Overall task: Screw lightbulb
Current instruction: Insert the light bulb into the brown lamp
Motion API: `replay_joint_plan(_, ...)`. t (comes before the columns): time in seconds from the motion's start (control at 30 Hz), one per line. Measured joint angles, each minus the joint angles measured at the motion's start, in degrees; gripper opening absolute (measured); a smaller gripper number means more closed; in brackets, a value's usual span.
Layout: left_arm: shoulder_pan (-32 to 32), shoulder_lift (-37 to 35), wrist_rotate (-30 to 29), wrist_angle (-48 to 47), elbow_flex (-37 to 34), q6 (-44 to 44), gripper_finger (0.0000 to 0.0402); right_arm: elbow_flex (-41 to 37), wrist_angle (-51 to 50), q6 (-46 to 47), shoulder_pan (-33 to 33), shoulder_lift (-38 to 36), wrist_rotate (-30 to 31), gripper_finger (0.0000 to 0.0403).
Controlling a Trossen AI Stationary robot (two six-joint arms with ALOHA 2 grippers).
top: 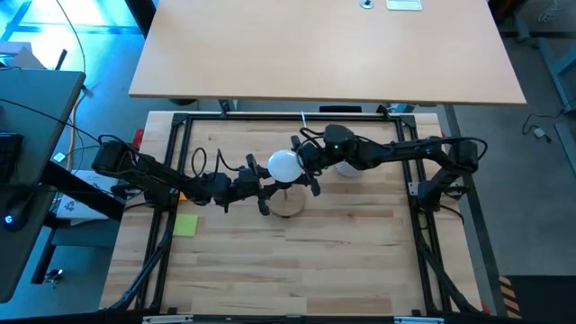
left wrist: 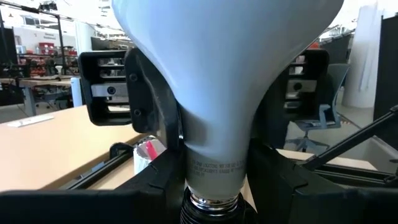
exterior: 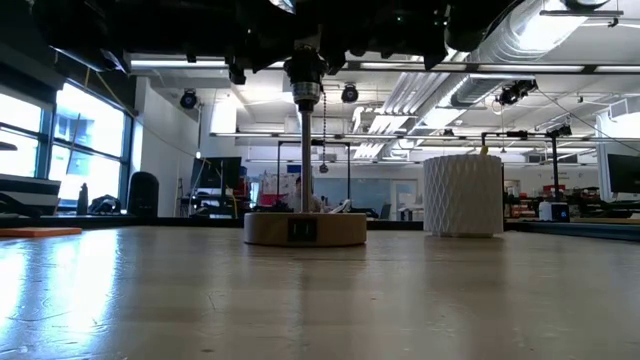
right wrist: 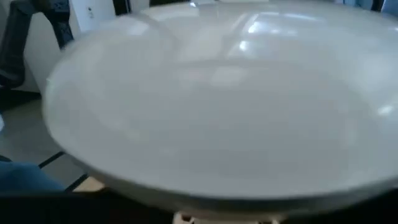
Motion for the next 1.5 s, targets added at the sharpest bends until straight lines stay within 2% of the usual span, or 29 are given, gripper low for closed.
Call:
replay_joint_plan(0.07,0.0,0.0,-0.5,-0.6,0.0,-0.4,0.0133,0.0,-0.1,0.0,0.0,0.0,0.2,0.016)
replay_joint_plan(0.2,-0.1,0.0,-1.0,-0.9,0.0,-0.4,0.0145,0.0,-0.1,1.2,0.3,0.1,1.9,0.016)
replay_joint_plan(0.33,-0.1,-0.1,-1.8,-2.4,-0.4,-0.2,0.0179,0.0,0.0,1.6,0.6,0.1,3.7,0.0153)
replay_joint_plan(0.5,-0.4,-4.1,-0.2,-10.1,-0.3,-0.2,0.0225,0.0,-0.6,0.7,0.7,0.1,3.9,0.0151)
replay_joint_plan(0.67,-2.0,-11.1,-0.7,-21.5,-0.3,-0.9,0.0242,0.0,-1.2,-0.7,1.6,0.0,6.0,0.0148)
replay_joint_plan(0.9,-5.7,-20.3,-6.4,-32.3,-0.3,-2.4,0.0241,0.1,-2.0,-1.4,1.8,0.8,6.8,0.0147)
replay_joint_plan(1.03,-8.9,-23.5,-9.7,-31.5,0.4,0.3,0.024,0.2,-2.2,-1.4,1.8,1.0,6.7,0.0144)
replay_joint_plan(1.17,-12.5,-25.2,-13.3,-31.5,3.8,5.9,0.023,0.1,-1.5,-1.3,1.8,1.1,6.8,0.0144)
replay_joint_plan(1.27,-13.1,-25.5,-13.3,-31.9,8.4,10.5,0.021,0.1,-1.3,-1.3,1.8,1.1,6.8,0.0143)
replay_joint_plan(1.43,-8.3,-24.9,-9.4,-46.1,16.6,10.6,0.0164,-0.1,0.1,-1.4,1.8,1.1,6.8,0.0143)
replay_joint_plan(1.5,-6.3,-24.0,-7.3,-48.9,18.5,9.9,0.0149,-0.2,1.6,-1.2,1.8,1.3,6.8,0.0143)
